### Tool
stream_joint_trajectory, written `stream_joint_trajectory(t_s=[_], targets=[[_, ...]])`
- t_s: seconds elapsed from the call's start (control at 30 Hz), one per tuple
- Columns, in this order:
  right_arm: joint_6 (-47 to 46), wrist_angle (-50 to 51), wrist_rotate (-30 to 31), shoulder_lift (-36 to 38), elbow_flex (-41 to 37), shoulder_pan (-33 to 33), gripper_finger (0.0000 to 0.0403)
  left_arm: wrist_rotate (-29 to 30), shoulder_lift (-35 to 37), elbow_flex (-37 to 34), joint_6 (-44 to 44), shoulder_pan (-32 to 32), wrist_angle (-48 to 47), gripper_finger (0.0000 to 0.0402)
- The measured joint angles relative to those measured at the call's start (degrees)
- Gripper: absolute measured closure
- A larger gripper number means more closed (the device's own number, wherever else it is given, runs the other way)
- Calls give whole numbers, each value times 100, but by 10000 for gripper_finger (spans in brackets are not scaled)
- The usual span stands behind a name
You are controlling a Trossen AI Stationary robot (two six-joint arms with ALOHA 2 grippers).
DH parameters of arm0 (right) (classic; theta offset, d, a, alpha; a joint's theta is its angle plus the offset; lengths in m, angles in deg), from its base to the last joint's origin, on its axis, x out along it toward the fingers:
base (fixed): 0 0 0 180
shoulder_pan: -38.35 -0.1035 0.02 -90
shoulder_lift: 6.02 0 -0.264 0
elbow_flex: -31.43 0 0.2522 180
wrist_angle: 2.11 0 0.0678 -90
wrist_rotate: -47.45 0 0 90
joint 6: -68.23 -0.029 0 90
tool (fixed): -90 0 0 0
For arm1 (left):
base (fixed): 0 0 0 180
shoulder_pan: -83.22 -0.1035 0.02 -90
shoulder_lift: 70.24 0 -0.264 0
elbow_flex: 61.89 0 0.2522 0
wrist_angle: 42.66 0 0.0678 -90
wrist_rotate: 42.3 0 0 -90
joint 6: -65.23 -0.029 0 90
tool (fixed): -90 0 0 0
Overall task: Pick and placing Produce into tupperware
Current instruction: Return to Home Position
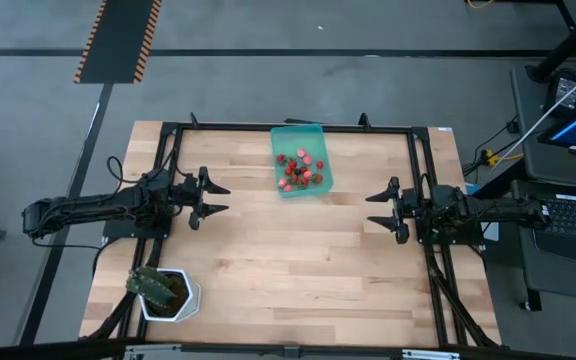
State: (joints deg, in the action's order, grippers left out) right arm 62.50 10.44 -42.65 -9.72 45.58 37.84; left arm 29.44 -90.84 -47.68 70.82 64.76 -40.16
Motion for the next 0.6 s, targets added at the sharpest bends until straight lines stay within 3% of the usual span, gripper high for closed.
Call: stream_joint_trajectory(t_s=[0.6], targets=[[7, 0, 2, -1, 1, 0, 128, -2, 0, 0, -1, 0, -1, 183]])
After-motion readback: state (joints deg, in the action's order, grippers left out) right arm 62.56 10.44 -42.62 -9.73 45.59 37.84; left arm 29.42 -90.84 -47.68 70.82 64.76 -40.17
